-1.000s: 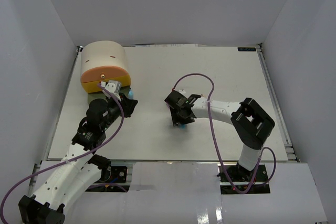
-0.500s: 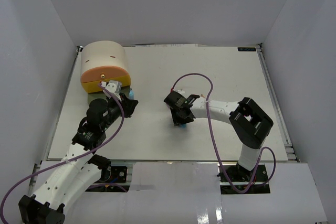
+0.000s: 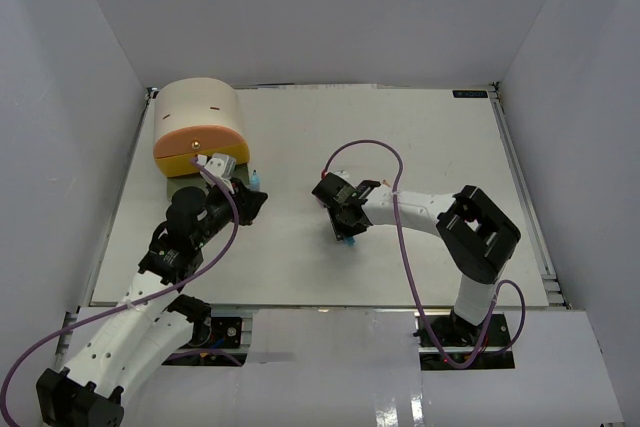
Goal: Sort the stationery into containers
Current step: Pick up the pen cap from the center of the board, then close the pen cap on the pen.
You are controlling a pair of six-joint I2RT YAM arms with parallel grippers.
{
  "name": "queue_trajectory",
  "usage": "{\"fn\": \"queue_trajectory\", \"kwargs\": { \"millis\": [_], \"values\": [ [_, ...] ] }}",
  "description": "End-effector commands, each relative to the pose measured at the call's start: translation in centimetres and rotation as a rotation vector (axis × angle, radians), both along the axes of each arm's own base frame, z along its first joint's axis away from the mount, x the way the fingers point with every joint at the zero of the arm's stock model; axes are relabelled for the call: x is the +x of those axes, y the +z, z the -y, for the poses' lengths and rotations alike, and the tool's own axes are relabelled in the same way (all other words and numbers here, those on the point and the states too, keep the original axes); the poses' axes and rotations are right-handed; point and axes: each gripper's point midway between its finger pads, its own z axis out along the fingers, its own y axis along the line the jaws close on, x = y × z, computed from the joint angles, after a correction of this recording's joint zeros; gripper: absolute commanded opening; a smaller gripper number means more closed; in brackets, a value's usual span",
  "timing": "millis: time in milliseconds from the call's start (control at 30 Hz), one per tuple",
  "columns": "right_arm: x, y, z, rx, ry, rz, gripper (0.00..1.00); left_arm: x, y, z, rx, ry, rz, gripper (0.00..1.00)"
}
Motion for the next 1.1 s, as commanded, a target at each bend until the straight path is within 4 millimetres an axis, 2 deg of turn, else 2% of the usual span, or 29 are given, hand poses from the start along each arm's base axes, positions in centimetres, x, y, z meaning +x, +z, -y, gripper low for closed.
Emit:
{"fn": "queue_trajectory", "kwargs": {
  "millis": [0,100,200,300,433,467,500,600,667,733,800,867,967,1067],
  "values": [
    [0.0,1.6,-0.9,0.025,0.029,0.016,0.28,-0.4,0.8,0.8,-0.016,-0.062,0.043,0.06],
    [0.1,3.2,-1.3,0.049,0.039,0.041,0.23,-0.9,1.2,1.5,-0.028,-0.111,0.065,0.06],
    [1.0,6.9,-2.3,0.118,0.045,0.135,0.21,-1.5,1.7,2.1,-0.037,-0.164,0.095,0.06],
    [2.1,12.5,-4.0,0.241,0.061,0.259,0.19,-2.1,2.1,2.5,-0.045,-0.205,0.126,0.06],
    [2.8,21.8,-6.2,0.491,0.096,0.459,0.16,-2.9,2.6,3.1,-0.062,-0.262,0.154,0.06],
    [2.8,23.4,-6.6,0.538,0.104,0.496,0.16,-3.0,2.7,3.2,-0.064,-0.268,0.158,0.06],
    [3.1,26.6,-7.0,0.622,0.109,0.571,0.15,-3.1,2.8,3.2,-0.068,-0.275,0.166,0.06],
    [3.6,31.3,-7.4,0.742,0.105,0.689,0.15,-3.4,2.5,3.5,-0.07,-0.301,0.158,0.06],
    [3.8,33.6,-7.3,0.789,0.101,0.75,0.15,-3.6,2.5,3.6,-0.07,-0.314,0.157,0.06],
    [3.9,36.4,-7.7,0.874,0.104,0.807,0.15,-3.5,3.2,3.8,-0.078,-0.32,0.189,0.07],
    [3.6,38.3,-8.4,0.953,0.119,0.842,0.15,-3.6,3.3,3.8,-0.082,-0.326,0.196,0.07],
    [3.2,39.2,-9.2,0.999,0.13,0.852,0.15,-3.7,3.4,3.8,-0.083,-0.326,0.203,0.07],
    [2.8,40.4,-10.6,1.05,0.139,0.875,0.14,-3.6,3.5,3.8,-0.086,-0.324,0.206,0.07],
    [2.1,40.5,-12.1,1.08,0.151,0.879,0.14,-3.6,3.5,3.8,-0.087,-0.321,0.206,0.07]
  ]
}}
